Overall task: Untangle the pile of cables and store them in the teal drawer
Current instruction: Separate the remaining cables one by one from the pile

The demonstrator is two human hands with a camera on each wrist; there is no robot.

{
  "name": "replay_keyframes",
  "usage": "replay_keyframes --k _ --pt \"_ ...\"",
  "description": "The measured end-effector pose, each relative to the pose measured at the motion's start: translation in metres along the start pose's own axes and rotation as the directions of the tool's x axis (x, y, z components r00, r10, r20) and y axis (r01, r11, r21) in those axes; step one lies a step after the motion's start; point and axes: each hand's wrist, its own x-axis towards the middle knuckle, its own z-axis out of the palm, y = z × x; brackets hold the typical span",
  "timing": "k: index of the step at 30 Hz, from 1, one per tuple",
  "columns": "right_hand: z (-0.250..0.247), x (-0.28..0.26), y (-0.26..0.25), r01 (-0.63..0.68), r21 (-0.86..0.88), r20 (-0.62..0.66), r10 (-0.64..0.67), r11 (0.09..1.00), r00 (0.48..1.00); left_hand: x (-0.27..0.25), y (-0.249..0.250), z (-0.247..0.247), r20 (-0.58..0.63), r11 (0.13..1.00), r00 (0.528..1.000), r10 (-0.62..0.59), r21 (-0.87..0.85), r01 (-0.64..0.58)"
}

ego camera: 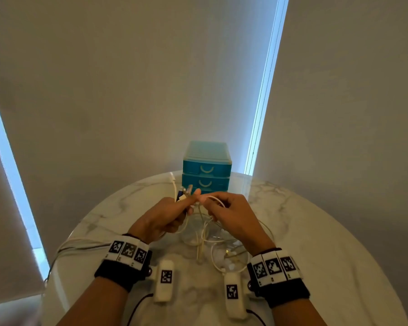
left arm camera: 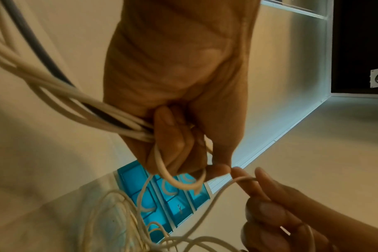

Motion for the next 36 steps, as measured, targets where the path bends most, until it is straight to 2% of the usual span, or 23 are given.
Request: replay_keyframes --k 2,4,9,12,14,16,18,20,23,25,27,30,32,33,34,35,36 --pt "0.000 -0.001 -0.001 0.020 -0.002 -0.029 -0.020 1.000 0.999 -0.003 0.001 0.000 0.085 1.000 0.996 -0.028 -0.007 0.029" --pt "0.001 -0.003 -0.002 0.028 -0.005 -0.031 -0.028 1.000 0.999 -0.003 0.001 -0.003 0.136 0.995 0.991 -0.013 -0.099 0.027" --pt "0.008 -0.003 -0.007 -0.002 0.168 -0.025 0.007 0.986 1.000 0.002 0.000 -0.013 0.108 0.942 0.993 0.053 -0.334 -0.014" --pt "0.014 -0.004 -0.010 0.031 0.227 0.032 -0.039 0.973 0.999 0.000 0.001 -0.012 0.097 0.958 0.995 0.025 -0.286 0.003" --pt "0.015 -0.006 -0.010 0.051 0.194 0.057 -0.063 0.980 0.996 -0.001 0.002 -0.010 0.110 0.971 0.994 -0.010 -0.238 0.036" --pt "0.015 -0.006 -0.008 0.066 0.132 0.072 -0.076 0.989 0.995 0.000 0.001 -0.007 0.103 0.968 0.995 0.009 -0.250 0.017" --pt "0.016 -0.006 -0.004 0.071 0.058 0.067 -0.075 0.996 0.995 0.003 0.000 -0.006 0.034 0.949 0.997 0.068 -0.310 -0.054" --pt "0.014 -0.004 0.002 0.043 -0.012 0.060 -0.042 0.999 0.997 0.008 -0.001 -0.012 -0.085 0.887 0.988 0.129 -0.435 -0.153" --pt "0.000 -0.002 0.014 -0.069 -0.202 0.192 0.108 0.977 0.975 0.015 -0.002 -0.029 -0.223 0.684 0.960 0.168 -0.675 -0.277" --pt "-0.014 -0.003 0.020 -0.116 -0.350 0.258 0.215 0.929 0.942 0.017 -0.006 -0.037 -0.284 0.606 0.940 0.190 -0.720 -0.340" --pt "-0.020 -0.003 0.020 -0.154 -0.363 0.259 0.258 0.919 0.931 0.018 -0.007 -0.037 -0.310 0.611 0.930 0.198 -0.703 -0.364" --pt "-0.010 -0.004 0.017 -0.093 -0.375 0.290 0.211 0.923 0.933 0.017 -0.004 -0.028 -0.316 0.656 0.928 0.199 -0.660 -0.366" --pt "0.000 -0.005 0.018 -0.068 -0.399 0.306 0.203 0.914 0.930 0.016 -0.003 -0.027 -0.321 0.656 0.925 0.202 -0.657 -0.371" --pt "0.002 -0.005 0.018 -0.068 -0.371 0.269 0.177 0.926 0.947 0.015 -0.002 -0.027 -0.323 0.650 0.925 0.201 -0.662 -0.373" --pt "0.001 -0.005 0.016 -0.066 -0.305 0.176 0.125 0.950 0.977 0.013 -0.002 -0.028 -0.323 0.644 0.925 0.199 -0.668 -0.372" --pt "-0.003 -0.005 0.012 -0.049 -0.222 0.015 0.053 0.974 0.998 0.012 -0.002 -0.028 -0.322 0.641 0.926 0.198 -0.672 -0.370" --pt "-0.009 -0.004 0.007 0.015 -0.148 -0.192 -0.043 0.989 0.980 0.011 -0.001 -0.027 -0.322 0.643 0.926 0.196 -0.671 -0.369"
